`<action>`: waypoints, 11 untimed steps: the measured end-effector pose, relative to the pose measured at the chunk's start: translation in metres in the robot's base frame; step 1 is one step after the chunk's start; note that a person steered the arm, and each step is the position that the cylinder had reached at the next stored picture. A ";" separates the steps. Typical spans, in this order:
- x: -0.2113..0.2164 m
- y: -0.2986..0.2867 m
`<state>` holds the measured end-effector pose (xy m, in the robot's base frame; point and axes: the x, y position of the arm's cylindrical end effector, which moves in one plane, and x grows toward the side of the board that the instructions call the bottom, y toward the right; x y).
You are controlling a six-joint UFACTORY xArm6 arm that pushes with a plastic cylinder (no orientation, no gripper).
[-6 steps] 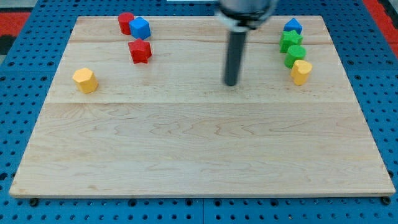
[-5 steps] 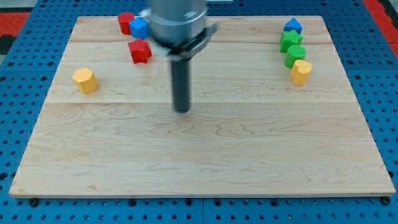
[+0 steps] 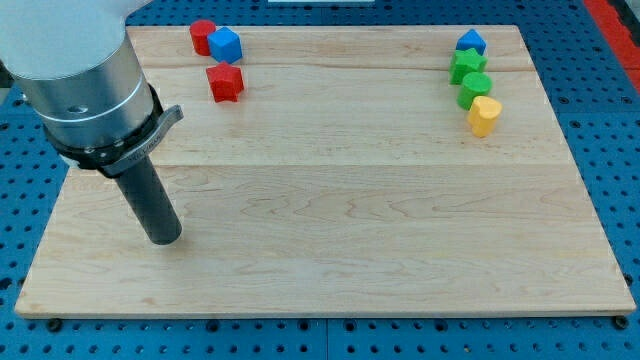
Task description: Place the yellow hexagon below the yellow heart to form a vertical line
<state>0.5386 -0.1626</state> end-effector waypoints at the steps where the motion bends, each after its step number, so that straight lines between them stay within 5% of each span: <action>1: -0.001 -0.043; 2: -0.032 -0.125; 4: -0.124 -0.113; 7: -0.154 -0.069; 11: -0.122 0.099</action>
<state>0.4165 -0.0633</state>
